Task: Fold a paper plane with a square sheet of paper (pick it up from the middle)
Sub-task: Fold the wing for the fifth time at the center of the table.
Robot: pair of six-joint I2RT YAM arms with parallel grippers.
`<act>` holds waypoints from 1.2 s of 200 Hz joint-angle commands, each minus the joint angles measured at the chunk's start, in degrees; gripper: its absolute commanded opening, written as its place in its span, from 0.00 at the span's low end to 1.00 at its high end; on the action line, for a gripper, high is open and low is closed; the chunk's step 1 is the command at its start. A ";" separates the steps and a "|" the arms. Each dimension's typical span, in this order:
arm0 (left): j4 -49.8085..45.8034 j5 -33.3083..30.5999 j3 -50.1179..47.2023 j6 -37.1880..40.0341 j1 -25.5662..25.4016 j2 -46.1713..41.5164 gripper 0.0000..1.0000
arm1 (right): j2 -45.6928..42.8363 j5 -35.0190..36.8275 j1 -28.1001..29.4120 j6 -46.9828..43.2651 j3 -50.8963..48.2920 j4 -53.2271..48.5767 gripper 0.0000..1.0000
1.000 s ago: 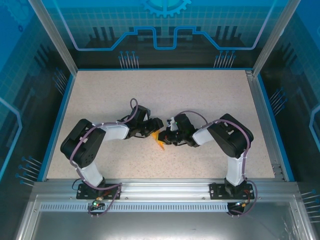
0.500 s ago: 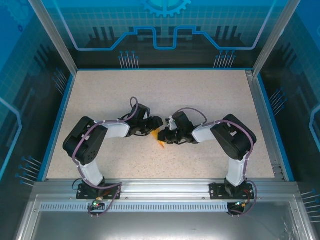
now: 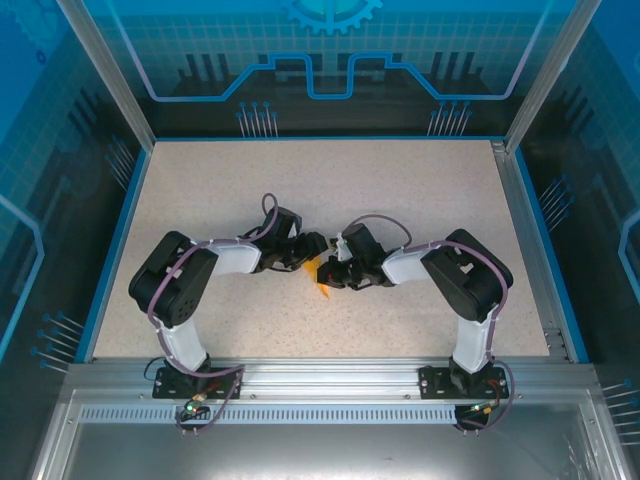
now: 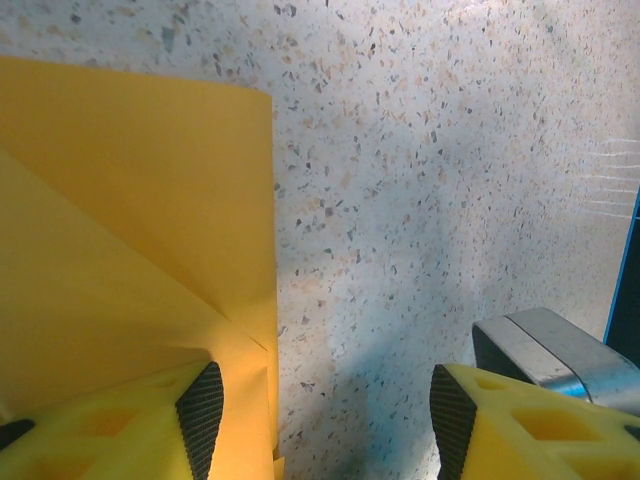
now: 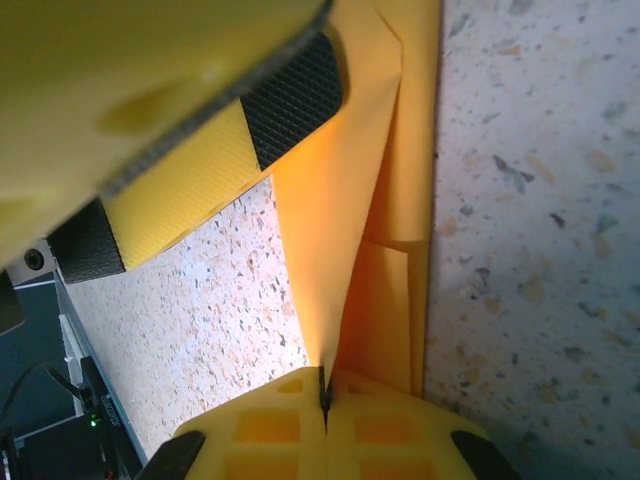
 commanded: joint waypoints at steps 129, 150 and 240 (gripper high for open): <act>-1.65 1.15 1.40 2.84 0.89 1.69 0.60 | -3.78 10.26 3.22 -7.00 2.46 -15.04 0.26; -1.73 1.35 1.39 3.01 0.88 1.69 0.60 | -4.75 11.32 3.56 -7.11 2.47 -15.82 0.27; -2.25 1.86 2.20 3.41 0.89 2.30 0.60 | -2.31 9.79 2.77 -4.34 0.90 -13.05 0.19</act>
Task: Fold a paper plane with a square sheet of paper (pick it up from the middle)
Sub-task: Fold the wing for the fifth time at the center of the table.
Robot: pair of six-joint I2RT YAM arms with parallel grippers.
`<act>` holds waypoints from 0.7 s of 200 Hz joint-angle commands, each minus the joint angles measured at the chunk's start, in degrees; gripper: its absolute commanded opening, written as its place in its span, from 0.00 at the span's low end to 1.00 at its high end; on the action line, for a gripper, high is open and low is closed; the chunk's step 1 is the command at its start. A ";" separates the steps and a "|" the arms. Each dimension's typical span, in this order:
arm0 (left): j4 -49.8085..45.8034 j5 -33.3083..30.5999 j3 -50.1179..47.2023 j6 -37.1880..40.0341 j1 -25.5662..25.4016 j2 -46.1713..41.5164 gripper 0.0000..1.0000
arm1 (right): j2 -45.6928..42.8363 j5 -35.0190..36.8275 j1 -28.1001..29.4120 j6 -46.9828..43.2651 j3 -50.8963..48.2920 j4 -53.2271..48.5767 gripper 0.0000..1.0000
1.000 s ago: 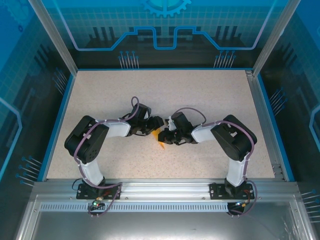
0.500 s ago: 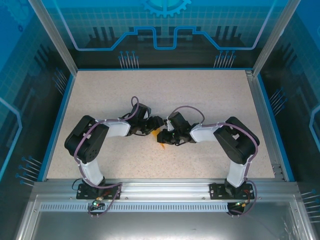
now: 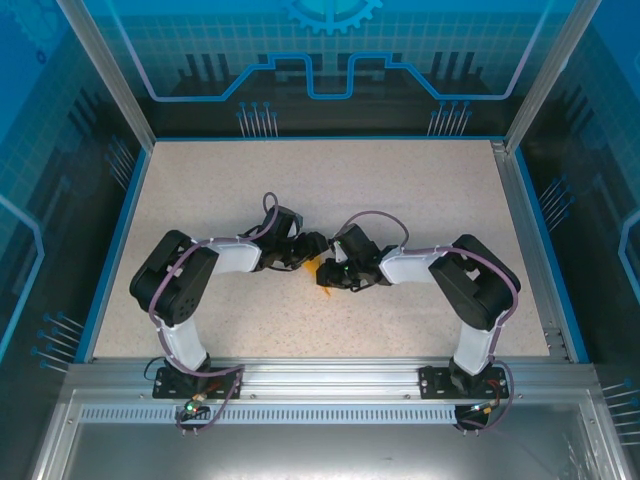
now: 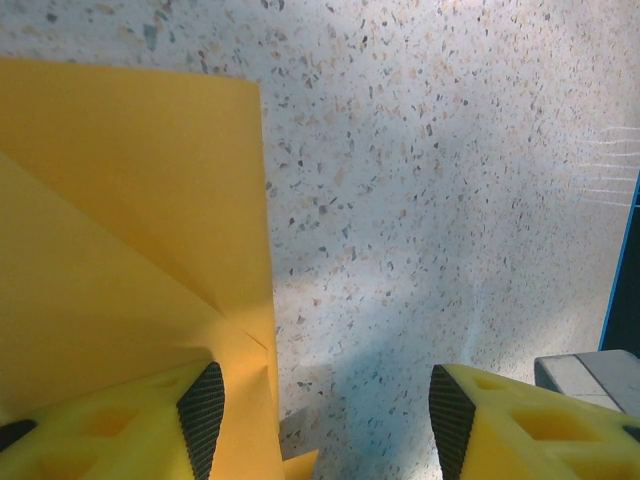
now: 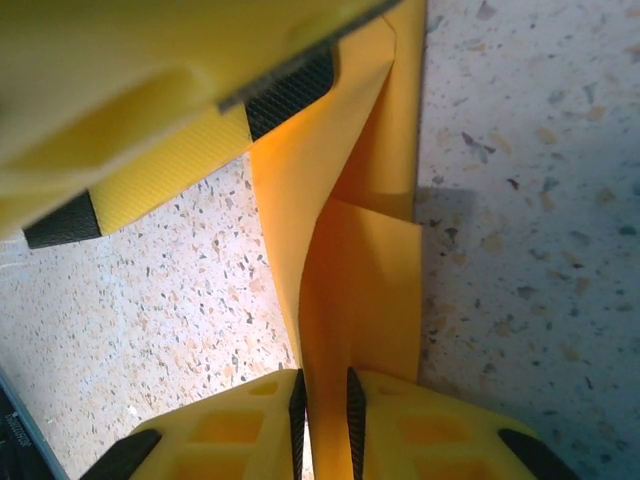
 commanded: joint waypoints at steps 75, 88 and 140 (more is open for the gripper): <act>-2.19 0.39 1.33 2.52 0.53 1.61 0.60 | -5.11 -1.06 -0.86 0.50 -2.60 0.63 0.29; -2.11 0.39 1.30 2.44 0.53 1.50 0.60 | -5.11 -0.99 -0.96 0.12 -2.52 0.42 0.30; -2.02 0.87 1.53 2.48 0.59 1.50 0.60 | -1.90 -0.26 -1.03 -0.41 -0.46 -1.80 0.33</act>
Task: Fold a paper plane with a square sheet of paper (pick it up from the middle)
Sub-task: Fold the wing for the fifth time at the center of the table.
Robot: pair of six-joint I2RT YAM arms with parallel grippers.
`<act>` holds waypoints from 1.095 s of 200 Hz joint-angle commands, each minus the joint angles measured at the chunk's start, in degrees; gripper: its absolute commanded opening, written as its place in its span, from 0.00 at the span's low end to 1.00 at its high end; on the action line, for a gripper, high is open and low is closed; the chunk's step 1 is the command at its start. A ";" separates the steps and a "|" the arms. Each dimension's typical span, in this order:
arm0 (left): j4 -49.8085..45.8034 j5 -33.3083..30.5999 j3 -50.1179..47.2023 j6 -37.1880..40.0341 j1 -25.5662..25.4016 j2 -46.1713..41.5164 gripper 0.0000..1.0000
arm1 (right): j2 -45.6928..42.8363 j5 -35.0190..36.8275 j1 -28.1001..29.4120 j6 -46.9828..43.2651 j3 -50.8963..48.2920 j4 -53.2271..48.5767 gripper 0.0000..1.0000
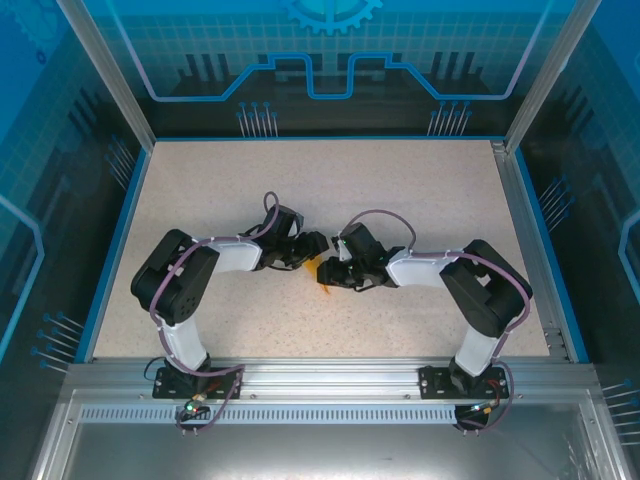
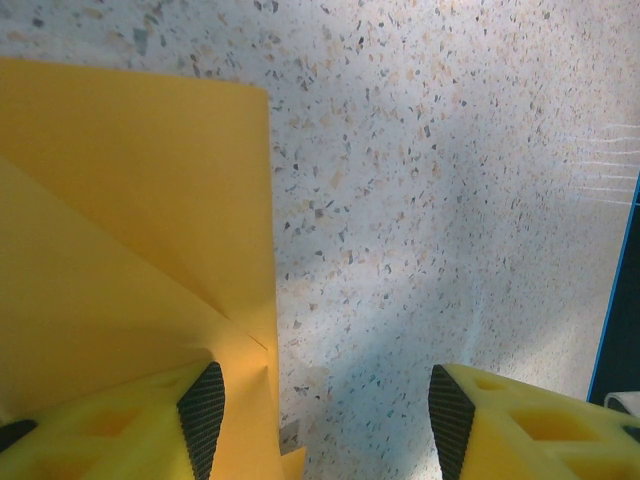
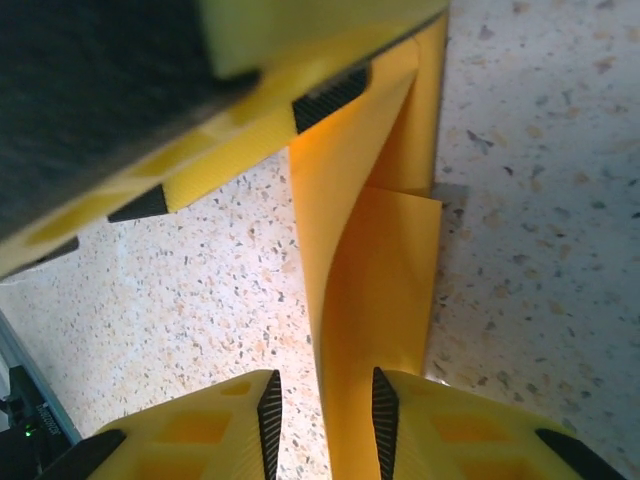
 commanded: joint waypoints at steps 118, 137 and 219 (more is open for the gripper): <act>-2.28 1.01 1.26 2.47 0.59 0.85 0.60 | 6.37 6.73 2.24 -2.89 2.98 -9.96 0.23; -2.24 0.99 1.20 2.33 0.54 0.89 0.60 | 6.57 7.38 2.50 -2.40 2.49 -9.56 0.22; -2.94 1.01 1.18 2.64 0.52 1.04 0.60 | 1.16 5.56 1.83 -1.54 -0.56 -7.99 0.26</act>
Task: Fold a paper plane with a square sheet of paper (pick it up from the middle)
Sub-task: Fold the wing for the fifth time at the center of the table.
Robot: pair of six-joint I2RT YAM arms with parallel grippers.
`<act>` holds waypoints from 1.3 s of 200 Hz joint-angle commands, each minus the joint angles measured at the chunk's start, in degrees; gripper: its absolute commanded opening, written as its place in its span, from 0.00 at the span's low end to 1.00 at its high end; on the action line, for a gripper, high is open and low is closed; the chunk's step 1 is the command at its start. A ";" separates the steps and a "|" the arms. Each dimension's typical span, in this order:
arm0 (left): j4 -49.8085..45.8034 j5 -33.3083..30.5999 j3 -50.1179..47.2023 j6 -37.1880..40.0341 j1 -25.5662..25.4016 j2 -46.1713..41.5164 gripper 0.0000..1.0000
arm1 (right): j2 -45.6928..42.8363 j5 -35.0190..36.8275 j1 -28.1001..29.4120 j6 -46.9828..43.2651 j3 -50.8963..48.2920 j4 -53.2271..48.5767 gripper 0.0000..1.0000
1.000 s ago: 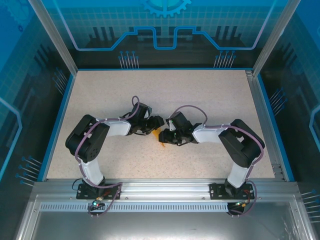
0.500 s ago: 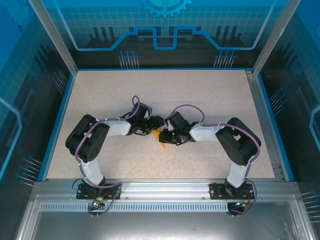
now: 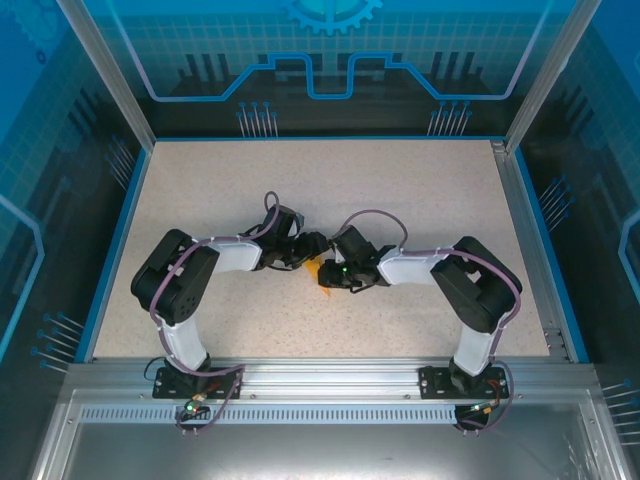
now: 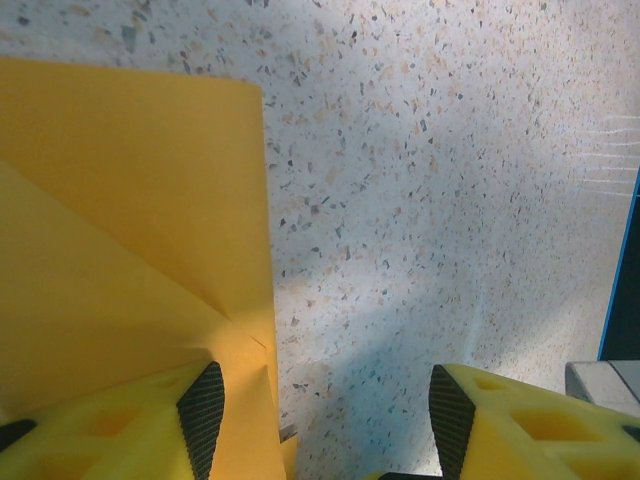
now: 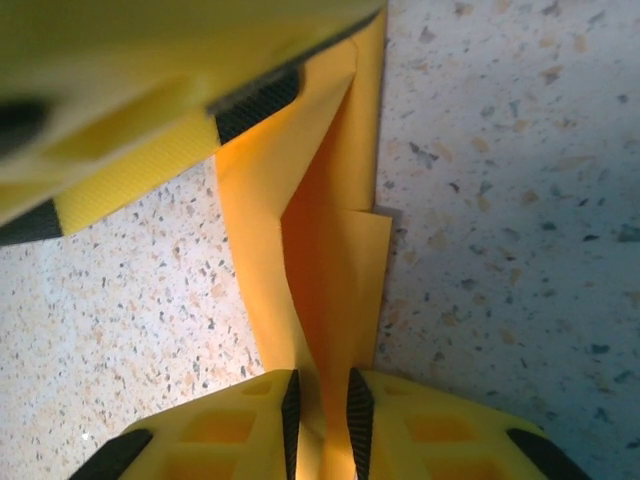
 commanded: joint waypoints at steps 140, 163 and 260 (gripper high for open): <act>-3.02 0.99 1.35 1.69 0.46 1.45 0.60 | -1.65 -11.09 -0.46 4.50 -1.00 6.99 0.04; -3.01 1.08 1.16 1.78 0.46 1.37 0.60 | -0.09 -10.45 -0.49 4.42 -1.01 7.19 0.04; -3.80 0.99 1.68 2.31 0.61 1.40 0.60 | 0.44 -10.14 -2.21 3.96 -4.40 7.12 0.04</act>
